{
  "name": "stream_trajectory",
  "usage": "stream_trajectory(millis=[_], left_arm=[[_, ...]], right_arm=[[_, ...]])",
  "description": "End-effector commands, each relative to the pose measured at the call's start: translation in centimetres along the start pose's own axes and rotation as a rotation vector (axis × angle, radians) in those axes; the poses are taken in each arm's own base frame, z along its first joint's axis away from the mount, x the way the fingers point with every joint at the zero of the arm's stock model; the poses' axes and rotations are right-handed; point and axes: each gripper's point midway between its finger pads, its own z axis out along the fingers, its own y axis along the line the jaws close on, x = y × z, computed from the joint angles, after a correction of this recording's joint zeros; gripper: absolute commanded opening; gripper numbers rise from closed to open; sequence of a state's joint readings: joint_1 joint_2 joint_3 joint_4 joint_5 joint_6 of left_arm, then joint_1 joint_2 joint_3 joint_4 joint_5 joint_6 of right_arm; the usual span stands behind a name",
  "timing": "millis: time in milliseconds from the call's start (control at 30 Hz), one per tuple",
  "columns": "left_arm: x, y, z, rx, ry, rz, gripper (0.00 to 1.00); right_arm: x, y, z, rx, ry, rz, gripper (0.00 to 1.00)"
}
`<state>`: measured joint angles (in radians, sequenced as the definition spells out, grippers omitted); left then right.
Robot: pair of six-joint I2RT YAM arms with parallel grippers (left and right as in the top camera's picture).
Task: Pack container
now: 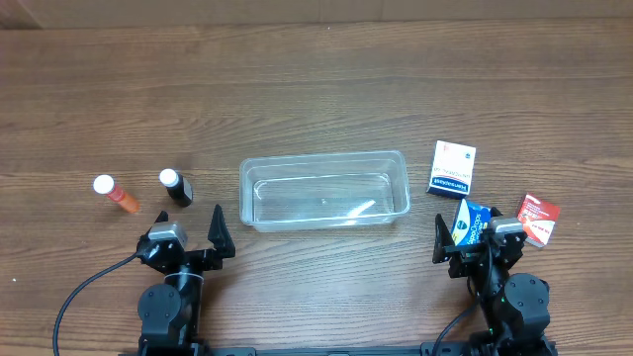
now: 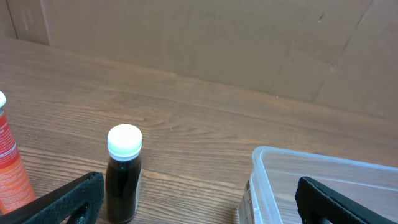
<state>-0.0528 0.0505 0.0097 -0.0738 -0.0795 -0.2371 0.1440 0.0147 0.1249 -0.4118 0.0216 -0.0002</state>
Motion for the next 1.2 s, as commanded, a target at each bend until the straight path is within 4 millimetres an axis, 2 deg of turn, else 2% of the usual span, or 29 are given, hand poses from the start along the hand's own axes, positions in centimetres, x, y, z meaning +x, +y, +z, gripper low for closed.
stream_trajectory(millis=[0, 1033, 1167], left_arm=[[-0.1, 0.1, 0.0, -0.003, -0.01, -0.011, 1.0], [-0.1, 0.1, 0.0, -0.003, -0.01, -0.011, 1.0], [-1.3, 0.6, -0.1, -0.036, -0.064, -0.016, 1.0]], right_arm=[[-0.1, 0.1, 0.0, -0.007, -0.008, -0.003, 1.0], [-0.1, 0.1, 0.0, -0.007, -0.008, -0.003, 1.0], [-1.5, 0.0, -0.1, 0.001, -0.07, -0.007, 1.0]])
